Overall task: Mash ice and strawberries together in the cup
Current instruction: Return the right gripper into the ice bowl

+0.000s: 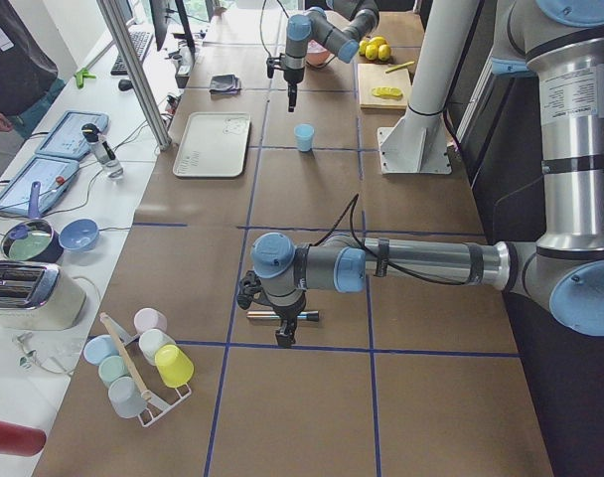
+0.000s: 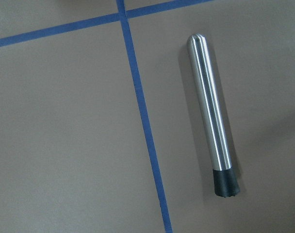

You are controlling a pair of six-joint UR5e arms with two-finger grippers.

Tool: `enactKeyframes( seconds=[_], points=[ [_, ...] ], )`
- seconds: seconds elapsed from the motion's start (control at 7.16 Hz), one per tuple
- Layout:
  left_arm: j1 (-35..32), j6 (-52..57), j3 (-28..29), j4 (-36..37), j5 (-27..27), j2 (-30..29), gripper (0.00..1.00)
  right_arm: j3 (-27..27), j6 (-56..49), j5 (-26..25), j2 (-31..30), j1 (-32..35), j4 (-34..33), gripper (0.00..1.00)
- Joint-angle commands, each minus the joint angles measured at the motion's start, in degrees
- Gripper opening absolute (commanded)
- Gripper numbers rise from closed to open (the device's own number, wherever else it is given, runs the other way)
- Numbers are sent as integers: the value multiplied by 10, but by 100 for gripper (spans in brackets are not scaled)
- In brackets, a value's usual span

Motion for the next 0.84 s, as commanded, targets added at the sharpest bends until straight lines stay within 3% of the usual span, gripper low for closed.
enactKeyframes(
  seconds=[0.0,0.28,0.42,0.7],
  points=[
    [0,0,1,0,0,0,100,62,-165,87,-102,100,3,99],
    [0,0,0,0,0,1,100,131,-297,131,-227,172,6,99],
    [0,0,0,-1,0,1,100,140,-356,153,-291,207,32,99],
    [0,0,-1,0,0,1,100,138,-451,200,-435,270,163,98]
  ],
)
